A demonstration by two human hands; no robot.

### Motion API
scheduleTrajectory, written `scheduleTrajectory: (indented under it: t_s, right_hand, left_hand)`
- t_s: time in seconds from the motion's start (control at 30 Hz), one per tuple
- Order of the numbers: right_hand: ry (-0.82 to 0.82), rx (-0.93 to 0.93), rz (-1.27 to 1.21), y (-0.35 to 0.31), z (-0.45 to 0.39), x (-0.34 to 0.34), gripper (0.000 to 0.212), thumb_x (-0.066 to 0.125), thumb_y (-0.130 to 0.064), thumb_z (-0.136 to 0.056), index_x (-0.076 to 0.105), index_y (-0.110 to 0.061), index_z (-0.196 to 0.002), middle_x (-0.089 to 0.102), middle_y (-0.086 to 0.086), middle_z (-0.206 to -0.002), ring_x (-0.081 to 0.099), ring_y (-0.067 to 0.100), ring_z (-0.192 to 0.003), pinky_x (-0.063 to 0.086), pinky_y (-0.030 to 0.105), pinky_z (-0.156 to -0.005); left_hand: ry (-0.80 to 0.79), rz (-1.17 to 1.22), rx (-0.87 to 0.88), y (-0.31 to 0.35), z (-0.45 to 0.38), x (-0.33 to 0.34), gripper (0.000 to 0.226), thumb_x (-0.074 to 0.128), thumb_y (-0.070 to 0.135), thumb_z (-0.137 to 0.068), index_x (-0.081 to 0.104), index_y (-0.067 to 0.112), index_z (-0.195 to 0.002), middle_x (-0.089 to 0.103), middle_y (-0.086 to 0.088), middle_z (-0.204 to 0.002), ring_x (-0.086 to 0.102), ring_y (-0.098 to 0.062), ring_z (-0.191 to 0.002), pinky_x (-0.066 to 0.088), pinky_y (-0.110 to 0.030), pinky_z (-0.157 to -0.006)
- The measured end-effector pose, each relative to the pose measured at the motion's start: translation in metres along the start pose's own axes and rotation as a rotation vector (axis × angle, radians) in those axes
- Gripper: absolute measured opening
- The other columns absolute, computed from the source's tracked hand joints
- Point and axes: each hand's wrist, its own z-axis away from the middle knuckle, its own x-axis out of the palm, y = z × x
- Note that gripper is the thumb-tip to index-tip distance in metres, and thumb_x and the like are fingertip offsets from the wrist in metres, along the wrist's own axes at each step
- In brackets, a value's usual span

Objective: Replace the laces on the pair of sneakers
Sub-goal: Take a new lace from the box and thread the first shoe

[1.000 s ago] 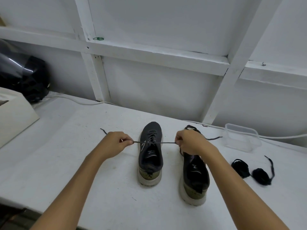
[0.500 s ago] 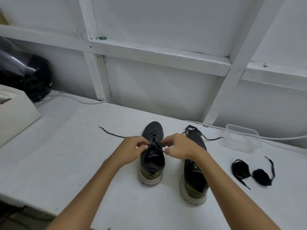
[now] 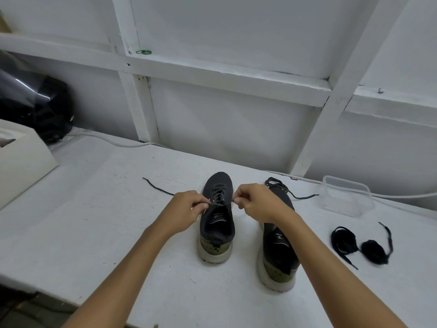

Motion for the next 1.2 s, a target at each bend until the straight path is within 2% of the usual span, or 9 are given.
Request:
scheduleTrajectory:
  t_s: [0.33,0.43,0.6,0.73,0.87,0.97,1.07,1.13,1.2]
  right_hand:
    - [-0.004,0.000,0.287,0.007,0.000,0.005,0.022,0.059,-0.007,-0.094,0.067,-0.027,-0.101,0.071,-0.007,-0.096,0.062,0.017,-0.091,0.054,0.034,-0.077]
    - [-0.031,-0.023,0.337,0.012,0.005,0.001,0.034,0.054,0.002,-0.089,0.056,-0.031,-0.100,0.069,-0.012,-0.095,0.060,0.014,-0.089,0.048,0.029,-0.068]
    - [-0.032,0.013,0.457,0.016,0.006,-0.004,0.048,0.051,0.005,-0.088,0.071,-0.028,-0.117,0.069,-0.008,-0.102,0.063,0.016,-0.103,0.053,0.031,-0.082]
    - [0.115,-0.019,0.314,0.017,0.002,0.006,0.046,0.052,0.002,-0.094,0.070,-0.025,-0.127,0.071,0.004,-0.112,0.064,0.023,-0.103,0.052,0.031,-0.085]
    - [0.244,-0.061,0.115,0.014,-0.004,0.016,0.044,0.051,0.002,-0.095,0.071,-0.020,-0.127,0.072,0.010,-0.100,0.065,0.025,-0.094,0.045,0.025,-0.080]
    - [0.266,0.010,-0.090,0.008,-0.005,0.023,0.043,0.051,0.001,-0.096,0.071,-0.021,-0.128,0.074,0.008,-0.085,0.072,0.023,-0.082,0.056,0.031,-0.073]
    - [0.306,0.117,-0.337,-0.001,-0.005,0.027,0.035,0.060,-0.009,-0.098,0.070,-0.024,-0.128,0.075,0.001,-0.073,0.072,0.005,-0.066,0.052,0.013,-0.058]
    - [0.327,0.159,-0.439,-0.003,-0.008,0.031,0.033,0.067,-0.016,-0.096,0.070,-0.023,-0.128,0.076,0.000,-0.072,0.070,0.010,-0.062,0.055,0.013,-0.067]
    - [0.328,0.184,-0.505,-0.003,-0.011,0.035,0.035,0.069,-0.021,-0.094,0.070,-0.024,-0.128,0.077,-0.001,-0.074,0.070,0.014,-0.065,0.061,0.031,-0.082]
  left_hand:
    - [0.047,-0.169,0.075,-0.002,0.004,-0.003,0.023,0.059,0.014,-0.099,0.074,0.022,-0.115,0.062,0.016,-0.086,0.055,-0.003,-0.077,0.036,-0.006,-0.068]
    - [0.030,-0.183,0.057,-0.006,0.014,-0.004,0.019,0.055,0.010,-0.098,0.065,0.025,-0.105,0.062,0.019,-0.083,0.058,-0.004,-0.074,0.044,-0.019,-0.067]
    - [0.117,-0.270,-0.026,-0.021,0.017,0.000,0.029,0.057,0.005,-0.096,0.076,0.021,-0.113,0.072,0.002,-0.095,0.067,-0.020,-0.087,0.053,-0.034,-0.075]
    - [0.219,-0.154,-0.133,-0.015,0.010,0.005,0.033,0.058,0.005,-0.096,0.074,0.021,-0.120,0.070,-0.003,-0.093,0.064,-0.022,-0.087,0.050,-0.032,-0.077]
    - [0.319,-0.011,-0.248,0.002,0.001,0.010,0.028,0.063,0.011,-0.096,0.074,0.021,-0.120,0.074,-0.005,-0.091,0.069,-0.020,-0.082,0.051,-0.029,-0.075]
    - [0.333,0.136,-0.310,0.017,-0.006,0.012,0.030,0.064,0.015,-0.096,0.072,0.021,-0.125,0.075,-0.001,-0.092,0.069,-0.013,-0.075,0.047,-0.016,-0.065]
    - [0.344,0.264,-0.366,0.025,-0.012,0.013,0.034,0.065,0.015,-0.094,0.069,0.022,-0.127,0.075,0.001,-0.090,0.060,-0.003,-0.074,0.045,-0.013,-0.071]
    - [0.346,0.291,-0.396,0.027,-0.015,0.016,0.035,0.067,0.020,-0.093,0.069,0.024,-0.127,0.077,0.001,-0.089,0.067,-0.010,-0.084,0.052,-0.026,-0.086]
    - [0.342,0.339,-0.427,0.027,-0.018,0.019,0.036,0.066,0.023,-0.093,0.069,0.026,-0.128,0.076,0.002,-0.090,0.072,-0.015,-0.088,0.056,-0.027,-0.081]
